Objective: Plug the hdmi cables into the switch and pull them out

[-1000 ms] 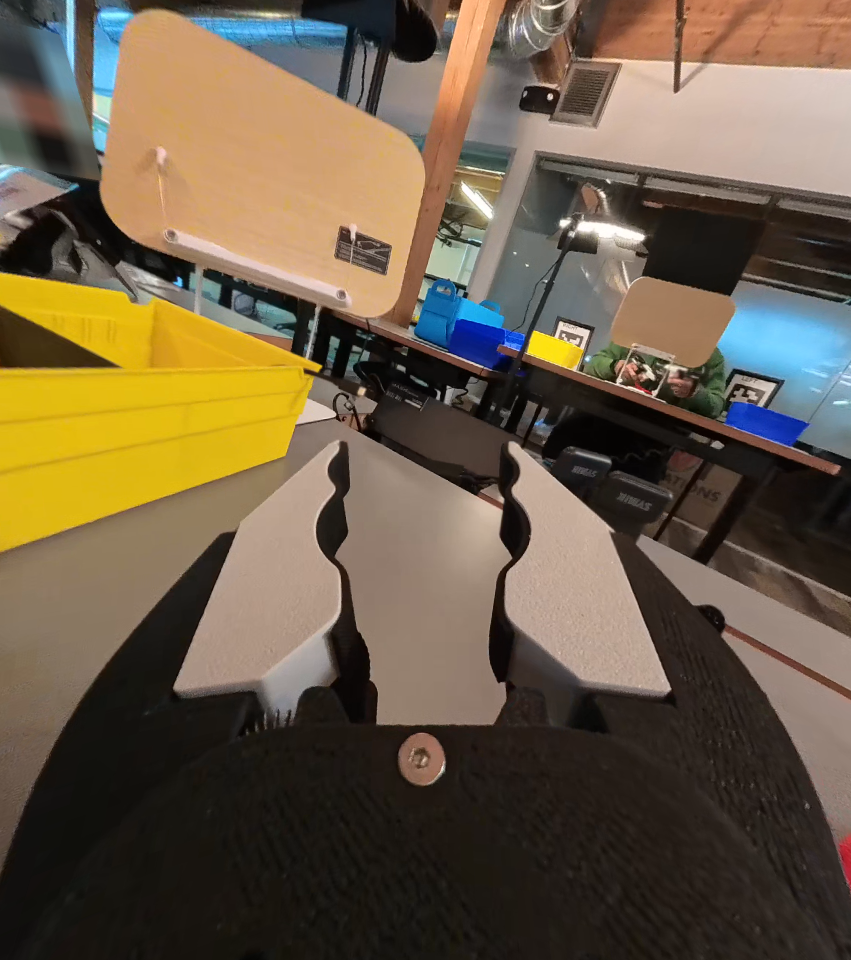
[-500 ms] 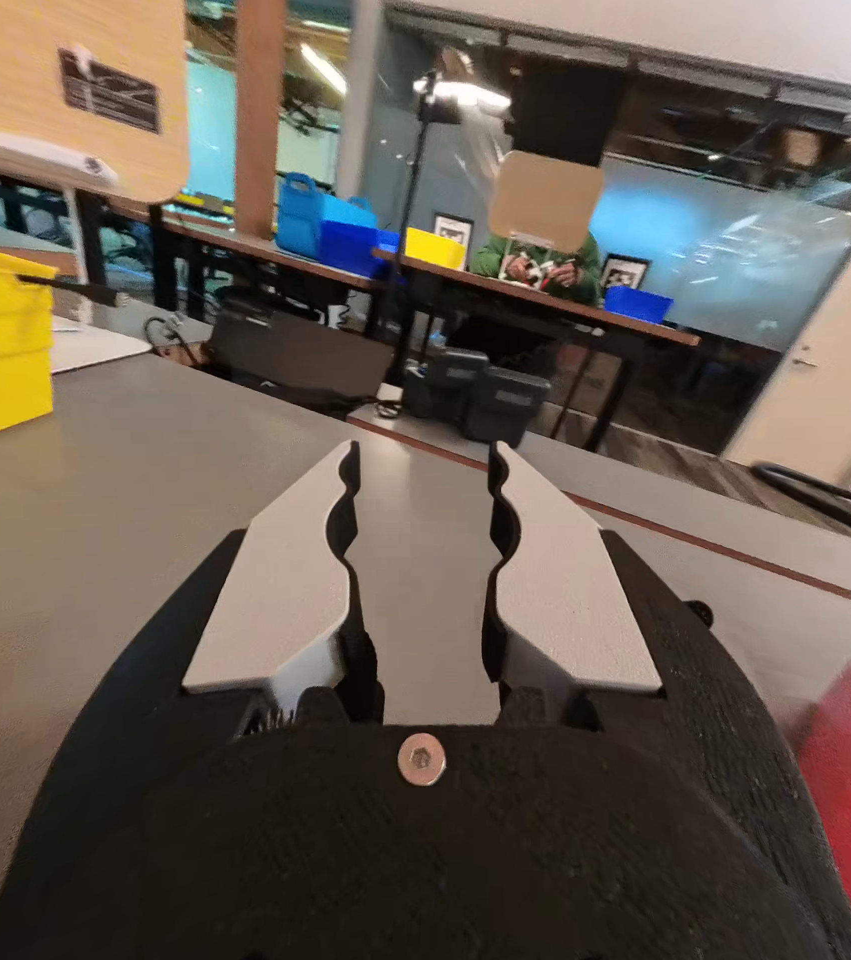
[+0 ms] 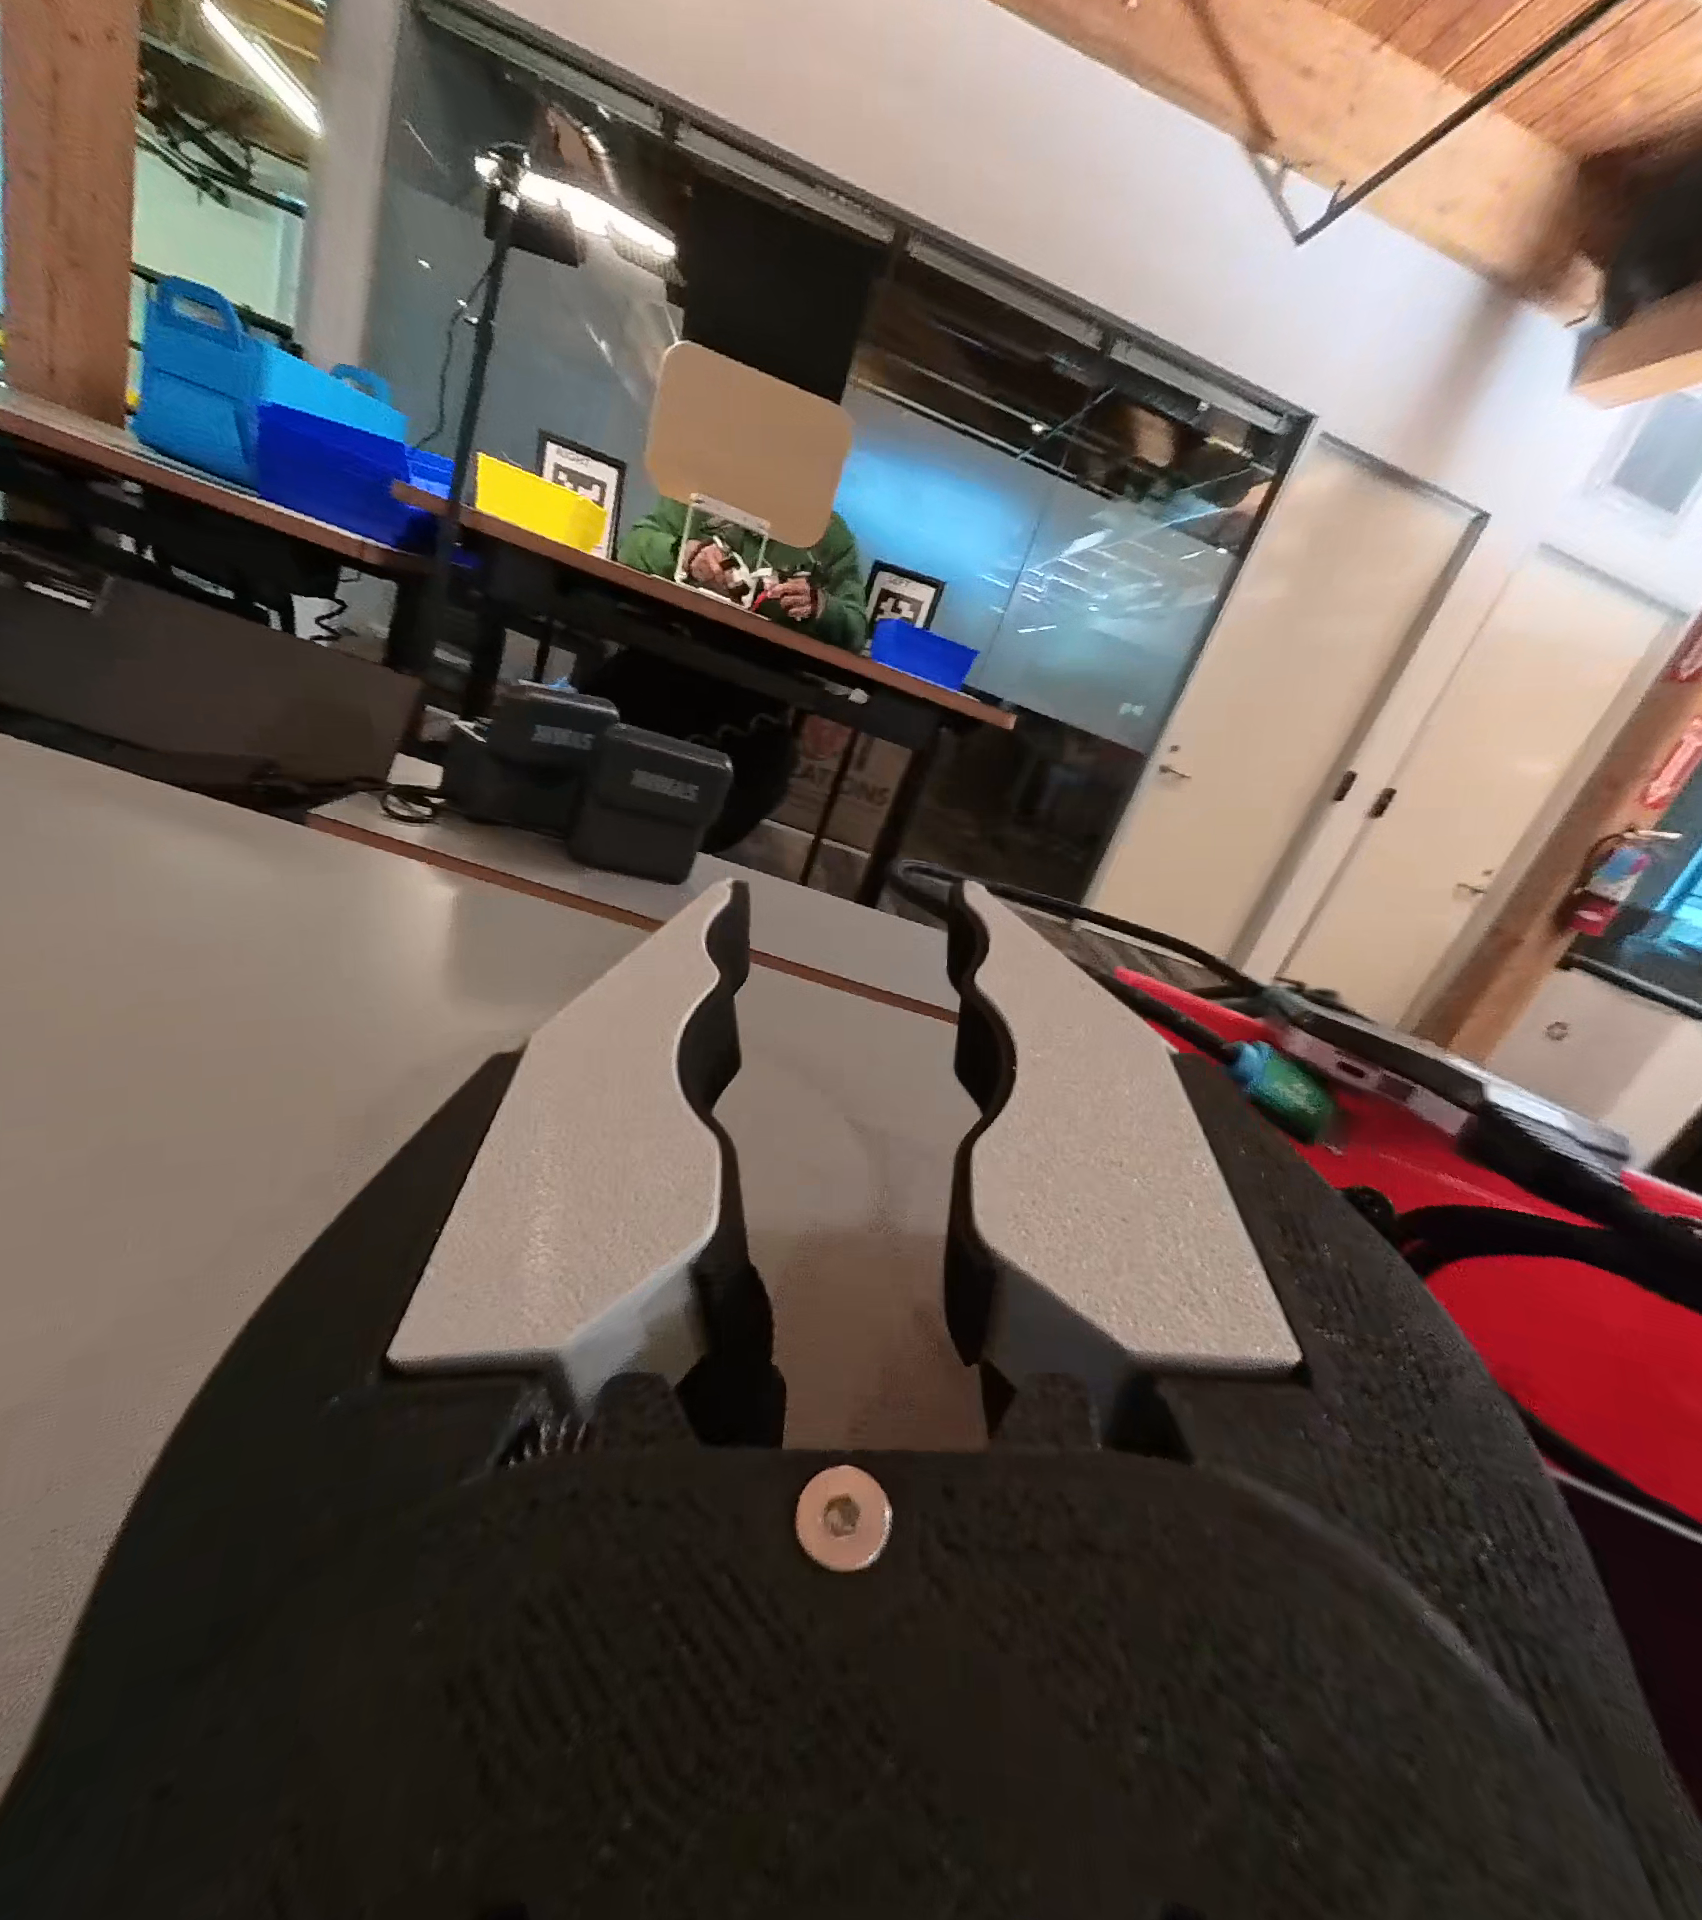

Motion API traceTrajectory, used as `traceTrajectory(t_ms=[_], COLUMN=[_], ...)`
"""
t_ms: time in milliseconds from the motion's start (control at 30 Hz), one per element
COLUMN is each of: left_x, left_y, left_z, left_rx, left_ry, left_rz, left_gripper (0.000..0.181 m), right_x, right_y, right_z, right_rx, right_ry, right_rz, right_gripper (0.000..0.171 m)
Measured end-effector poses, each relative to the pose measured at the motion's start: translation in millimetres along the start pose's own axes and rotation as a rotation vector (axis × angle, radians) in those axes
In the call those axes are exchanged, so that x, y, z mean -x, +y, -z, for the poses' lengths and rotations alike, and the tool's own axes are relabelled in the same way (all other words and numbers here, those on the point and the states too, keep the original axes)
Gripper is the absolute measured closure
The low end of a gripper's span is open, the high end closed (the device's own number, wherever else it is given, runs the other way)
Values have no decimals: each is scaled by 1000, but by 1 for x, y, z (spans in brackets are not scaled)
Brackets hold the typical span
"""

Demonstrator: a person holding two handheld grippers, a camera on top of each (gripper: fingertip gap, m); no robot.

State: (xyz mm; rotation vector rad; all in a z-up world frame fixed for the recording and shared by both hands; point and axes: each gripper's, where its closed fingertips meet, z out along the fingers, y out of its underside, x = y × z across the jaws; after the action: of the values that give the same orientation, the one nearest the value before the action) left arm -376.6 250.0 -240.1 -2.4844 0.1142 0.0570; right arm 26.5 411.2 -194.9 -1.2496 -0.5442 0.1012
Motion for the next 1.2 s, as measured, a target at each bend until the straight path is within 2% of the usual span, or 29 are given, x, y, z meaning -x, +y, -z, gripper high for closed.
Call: traceTrajectory(t_ms=[67, 200, 333, 400, 567, 600, 667, 800, 900, 1000, 1067, 1133, 1200], left_x=[2, -12, -14, -20, -53, -55, -55, -41, -49, -103, -152, -200, -249], left_y=[11, 33, 60, 53, 53, 51, 33, 11, -21, -56, -63, -58, -45], left_z=[-13, -35, -49, -49, -42, -42, -36, -2, 47, 105, 122, 114, 88], left_rx=[89, 256, 427, 397, 456, 437, 308, 130, -80, -331, -419, -427, -384], left_ry=[63, 224, 269, 344, 639, 659, 680, 501, 324, 232, 182, 150, 174], left_rz=[29, 121, 143, 186, 336, 341, 350, 201, 44, -115, -231, -310, -368], left_gripper=[130, 108, 98, 105, 148, 151, 170, 170, 170, 170, 170, 170, 170], right_x=[-2, 11, 20, 27, 43, 44, 45, 49, 53, 54, 52, 48, 45], right_y=[-4, -12, -8, -9, -11, -11, -10, -10, -11, -12, -12, -12, -13], right_z=[3, 5, 2, 0, -2, -2, -4, -5, -5, -5, -6, -7, -6], right_rx=[-22, -63, -59, -67, -84, -84, -79, -83, -93, -100, -99, -97, -107], right_ry=[0, -41, -86, -117, -176, -181, -188, -211, -228, -234, -228, -220, -220], right_rz=[20, 66, 69, 64, 95, 94, 88, 85, 87, 73, 61, 41, 14], right_gripper=[134, 135, 139, 139, 141, 141, 142, 144, 144, 145, 145, 145, 145])
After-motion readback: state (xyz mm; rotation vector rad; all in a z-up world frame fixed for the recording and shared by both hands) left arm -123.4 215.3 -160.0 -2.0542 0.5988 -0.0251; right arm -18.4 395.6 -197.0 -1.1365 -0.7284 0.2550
